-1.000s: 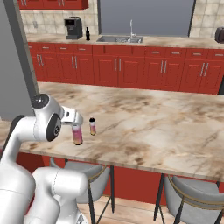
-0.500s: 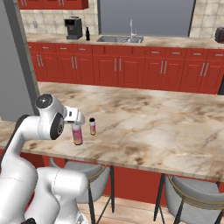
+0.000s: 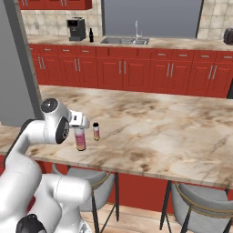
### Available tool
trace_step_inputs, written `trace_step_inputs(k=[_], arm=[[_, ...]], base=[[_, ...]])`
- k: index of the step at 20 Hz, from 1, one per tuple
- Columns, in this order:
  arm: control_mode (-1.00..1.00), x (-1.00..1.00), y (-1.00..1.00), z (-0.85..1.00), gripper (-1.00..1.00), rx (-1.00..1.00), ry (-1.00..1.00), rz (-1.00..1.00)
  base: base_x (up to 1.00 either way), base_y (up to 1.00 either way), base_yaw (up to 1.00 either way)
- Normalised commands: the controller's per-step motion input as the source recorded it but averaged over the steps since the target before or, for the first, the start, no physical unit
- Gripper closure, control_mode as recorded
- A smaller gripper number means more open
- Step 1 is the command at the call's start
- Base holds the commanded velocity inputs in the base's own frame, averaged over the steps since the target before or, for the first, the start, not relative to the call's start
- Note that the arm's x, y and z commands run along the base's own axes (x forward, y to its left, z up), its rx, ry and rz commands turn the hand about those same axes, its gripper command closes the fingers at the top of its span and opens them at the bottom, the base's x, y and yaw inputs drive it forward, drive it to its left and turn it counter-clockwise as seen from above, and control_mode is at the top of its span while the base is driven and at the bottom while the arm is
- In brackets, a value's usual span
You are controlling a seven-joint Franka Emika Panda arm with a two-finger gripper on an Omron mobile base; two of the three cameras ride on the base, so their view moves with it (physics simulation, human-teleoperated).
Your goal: Place the large bottle from the dining counter next to the other large bottle outside the sink, and place the small bottle from the dining counter next to the other small bottle inside the sink.
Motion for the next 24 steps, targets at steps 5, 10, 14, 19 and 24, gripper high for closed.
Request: trace_step_inputs(k=[5,10,14,19,24], arm=[[-1.0,0.21,0.02,-0.14,-1.0,0.0,0.0,0.0],[-1.0,0.22,0.0,-0.16,-1.0,0.0,0.0,0.0],[-1.0,0.23,0.0,-0.15,-1.0,0.0,0.0,0.0],[-1.0,0.21,0.01,-0.1,-1.0,0.0,0.0,0.0],[-1.0,0.18,0.01,-0.05,-1.0,0.0,0.0,0.0]], base=[[0.0,0.0,0.0],[0.0,0.0,0.0],[0.0,0.0,0.0],[0.0,0.0,0.0],[0.0,0.0,0.0]])
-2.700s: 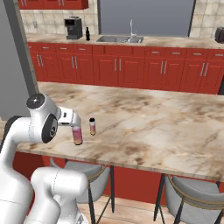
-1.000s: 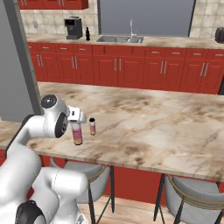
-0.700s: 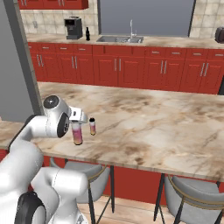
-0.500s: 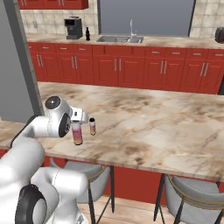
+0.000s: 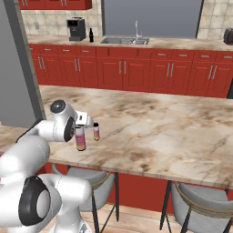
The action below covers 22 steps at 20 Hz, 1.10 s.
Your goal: Place the large bottle from the dining counter next to the other large bottle outside the sink, and place the small bottle from the dining counter next to the other small bottle inside the sink.
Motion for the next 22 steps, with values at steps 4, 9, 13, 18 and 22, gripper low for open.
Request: trace_step_inputs(k=[4,9,13,18,22], arm=[[-1.0,0.13,0.04,-0.02,-1.0,0.0,0.0,0.0],[-1.0,0.08,0.05,-0.03,-1.0,0.0,0.0,0.0],[-1.0,0.05,0.04,-0.03,-1.0,0.0,0.0,0.0],[-1.0,0.05,0.04,-0.06,-1.0,0.0,0.0,0.0],[-1.0,0.06,0.04,-0.09,-1.0,0.0,0.0,0.0]], base=[[0.0,0.0,0.0],[0.0,0.0,0.0],[0.0,0.0,0.0],[0.0,0.0,0.0],[0.0,0.0,0.0]])
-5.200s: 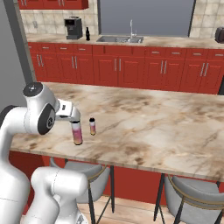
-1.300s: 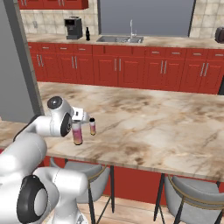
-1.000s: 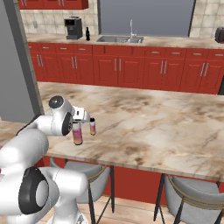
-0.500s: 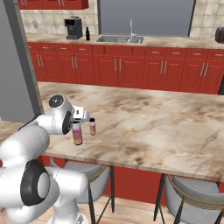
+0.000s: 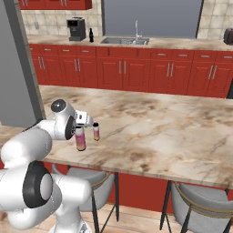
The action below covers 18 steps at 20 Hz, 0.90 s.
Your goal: Place the large bottle from the dining counter next to the other large bottle outside the sink, and place the small bottle from the dining counter next to the other small bottle inside the sink.
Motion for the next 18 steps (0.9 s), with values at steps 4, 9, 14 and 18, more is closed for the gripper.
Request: trace_step_inputs(k=[4,9,14,18], arm=[[-1.0,0.06,0.06,-0.12,1.0,0.0,0.0,0.0],[-1.0,0.0,0.01,-0.1,1.0,0.0,0.0,0.0],[-1.0,0.0,0.0,-0.06,1.0,0.0,0.0,0.0],[-1.0,-0.09,0.02,0.0,1.0,0.0,-0.06,0.0]], base=[[0.0,0.0,0.0],[0.0,0.0,0.0],[0.0,0.0,0.0],[0.0,0.0,0.0]])
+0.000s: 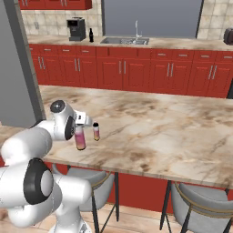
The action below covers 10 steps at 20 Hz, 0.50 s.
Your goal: Place the large bottle from the dining counter next to the other large bottle outside the sink, and place the small bottle from the dining counter next to the other small bottle inside the sink.
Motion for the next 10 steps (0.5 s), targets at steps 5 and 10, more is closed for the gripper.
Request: trace_step_inputs(k=[5,10], arm=[[-1.0,-0.17,0.01,0.15,1.0,0.0,-0.12,0.0],[-1.0,-0.04,0.0,0.04,1.0,0.0,-0.05,0.0]], base=[[0.0,0.0,0.0],[0.0,0.0,0.0]])
